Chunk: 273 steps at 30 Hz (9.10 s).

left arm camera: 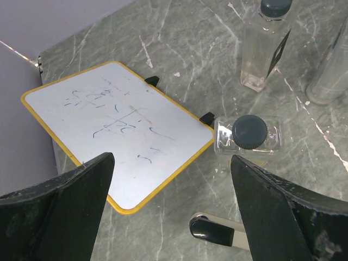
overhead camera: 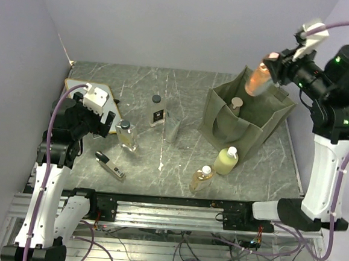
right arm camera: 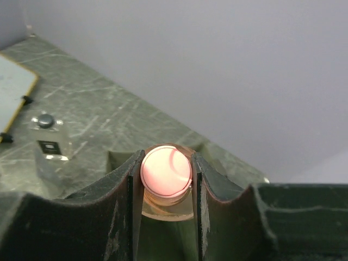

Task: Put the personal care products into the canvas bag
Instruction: Place the care product in the canvas bag, then move the care product at the center of the board, then pick up the care product from the center of the board.

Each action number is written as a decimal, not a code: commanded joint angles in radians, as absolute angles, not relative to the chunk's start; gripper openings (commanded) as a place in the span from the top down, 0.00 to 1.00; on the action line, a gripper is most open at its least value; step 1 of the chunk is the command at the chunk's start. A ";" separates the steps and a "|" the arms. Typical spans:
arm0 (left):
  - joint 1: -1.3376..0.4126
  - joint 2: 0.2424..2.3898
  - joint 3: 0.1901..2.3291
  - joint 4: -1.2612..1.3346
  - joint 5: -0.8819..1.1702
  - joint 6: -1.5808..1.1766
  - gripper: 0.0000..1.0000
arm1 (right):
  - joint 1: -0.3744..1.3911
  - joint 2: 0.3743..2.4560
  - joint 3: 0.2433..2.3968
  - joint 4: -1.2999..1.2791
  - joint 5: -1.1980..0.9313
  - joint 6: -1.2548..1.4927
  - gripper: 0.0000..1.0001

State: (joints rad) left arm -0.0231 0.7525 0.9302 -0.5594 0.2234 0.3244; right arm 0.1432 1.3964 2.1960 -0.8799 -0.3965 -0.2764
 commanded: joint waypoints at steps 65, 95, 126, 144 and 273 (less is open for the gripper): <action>-0.015 0.726 0.905 -0.504 0.318 0.333 0.01 | 0.040 1.507 1.354 -0.206 -0.797 -0.446 1.00; -0.015 0.704 0.865 -0.502 0.355 0.364 0.01 | 0.040 1.573 1.273 -0.366 -0.735 -0.669 0.69; -0.015 0.804 0.931 -0.644 0.408 0.490 0.01 | 0.054 1.481 1.453 -0.439 -0.605 -0.521 0.19; -0.015 1.175 1.131 -1.010 0.440 1.112 0.01 | 0.121 1.346 1.636 -0.681 -0.468 -0.474 0.18; -0.148 0.719 0.895 -0.585 0.270 0.448 0.15 | 0.958 1.604 1.168 -0.191 -0.520 -0.395 0.00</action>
